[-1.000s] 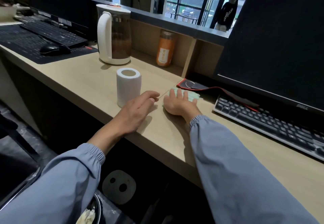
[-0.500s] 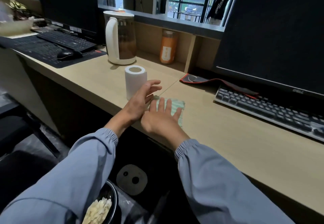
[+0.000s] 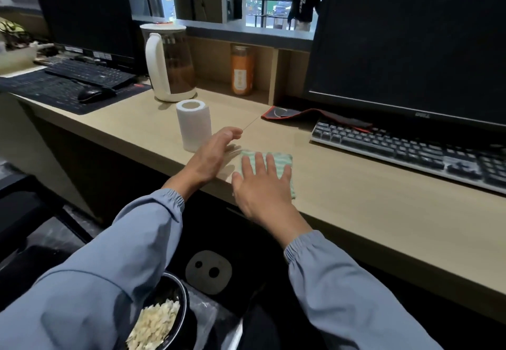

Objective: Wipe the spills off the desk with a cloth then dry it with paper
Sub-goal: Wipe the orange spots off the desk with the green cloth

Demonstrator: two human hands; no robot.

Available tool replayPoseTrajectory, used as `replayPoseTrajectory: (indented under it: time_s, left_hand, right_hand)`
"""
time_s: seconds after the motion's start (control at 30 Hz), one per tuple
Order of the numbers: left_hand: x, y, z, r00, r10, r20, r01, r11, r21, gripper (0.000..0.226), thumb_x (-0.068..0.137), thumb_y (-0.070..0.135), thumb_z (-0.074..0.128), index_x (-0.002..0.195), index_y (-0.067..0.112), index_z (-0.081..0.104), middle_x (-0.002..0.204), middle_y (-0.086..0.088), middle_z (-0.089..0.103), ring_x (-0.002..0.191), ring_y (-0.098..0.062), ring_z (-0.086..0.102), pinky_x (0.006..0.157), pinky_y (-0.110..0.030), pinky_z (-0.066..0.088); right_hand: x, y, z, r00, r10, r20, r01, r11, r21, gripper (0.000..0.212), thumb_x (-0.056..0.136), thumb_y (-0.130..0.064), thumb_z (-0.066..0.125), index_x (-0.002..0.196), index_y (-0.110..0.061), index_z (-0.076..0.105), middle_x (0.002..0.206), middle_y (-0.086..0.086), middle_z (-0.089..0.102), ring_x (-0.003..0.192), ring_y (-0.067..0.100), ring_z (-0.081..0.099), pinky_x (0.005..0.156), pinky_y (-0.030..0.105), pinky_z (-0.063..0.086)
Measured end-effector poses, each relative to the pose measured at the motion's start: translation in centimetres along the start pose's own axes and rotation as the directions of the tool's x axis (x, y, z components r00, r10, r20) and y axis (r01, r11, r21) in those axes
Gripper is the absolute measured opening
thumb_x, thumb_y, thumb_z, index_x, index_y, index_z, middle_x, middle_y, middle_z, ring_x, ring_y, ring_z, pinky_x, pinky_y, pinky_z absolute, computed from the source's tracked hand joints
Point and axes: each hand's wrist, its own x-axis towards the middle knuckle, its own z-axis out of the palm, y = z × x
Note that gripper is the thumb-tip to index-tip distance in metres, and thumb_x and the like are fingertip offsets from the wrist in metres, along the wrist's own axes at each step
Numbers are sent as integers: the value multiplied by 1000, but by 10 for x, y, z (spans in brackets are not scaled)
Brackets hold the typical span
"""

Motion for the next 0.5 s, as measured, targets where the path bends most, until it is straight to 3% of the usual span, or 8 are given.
replayPoseTrajectory:
  time_s: [0.07, 0.2, 0.3, 0.37, 0.5]
  left_hand:
    - [-5, 2, 15, 999, 41, -9, -41, 998, 47, 51, 103, 53, 33, 133, 26, 65, 137, 6, 64, 129, -1, 57, 112, -28, 46]
    - [-16, 18, 48, 983, 173, -57, -163, 976, 143, 50, 108, 43, 30, 134, 21, 67, 134, 11, 65, 126, 8, 54, 100, -7, 39]
    - [-21, 30, 66, 972, 232, -35, -219, 950, 222, 48, 111, 41, 29, 137, 23, 65, 133, 12, 64, 123, 13, 52, 95, 0, 35]
    - [-20, 36, 80, 969, 247, 7, -241, 935, 259, 47, 111, 42, 29, 137, 25, 64, 132, 13, 64, 122, 11, 53, 97, -2, 35]
    - [-26, 47, 113, 965, 246, 91, -262, 928, 264, 47, 108, 42, 32, 135, 22, 65, 131, 10, 64, 124, -2, 56, 108, -24, 42]
  right_hand:
    - [-9, 13, -2, 1000, 5, -1, -5, 1000, -2, 63, 105, -47, 7, 163, -24, -3, 170, 4, -13, 155, 27, -17, 119, 62, -11]
    - [-25, 38, -7, 999, 38, -13, -38, 999, 5, 64, 104, -47, 9, 163, -25, -2, 170, 4, -13, 155, 26, -17, 119, 62, -11]
    - [-42, 60, -10, 996, 79, -28, -79, 997, 8, 63, 104, -47, 8, 163, -26, -1, 170, 2, -12, 155, 24, -16, 120, 60, -11]
    - [-55, 77, -12, 993, 108, -39, -107, 994, 13, 62, 104, -48, 8, 163, -28, -1, 171, 1, -11, 155, 22, -16, 121, 59, -10]
    - [-80, 112, -16, 985, 165, -47, -165, 986, 6, 62, 104, -49, 5, 163, -31, -3, 170, -2, -11, 155, 20, -16, 122, 57, -10]
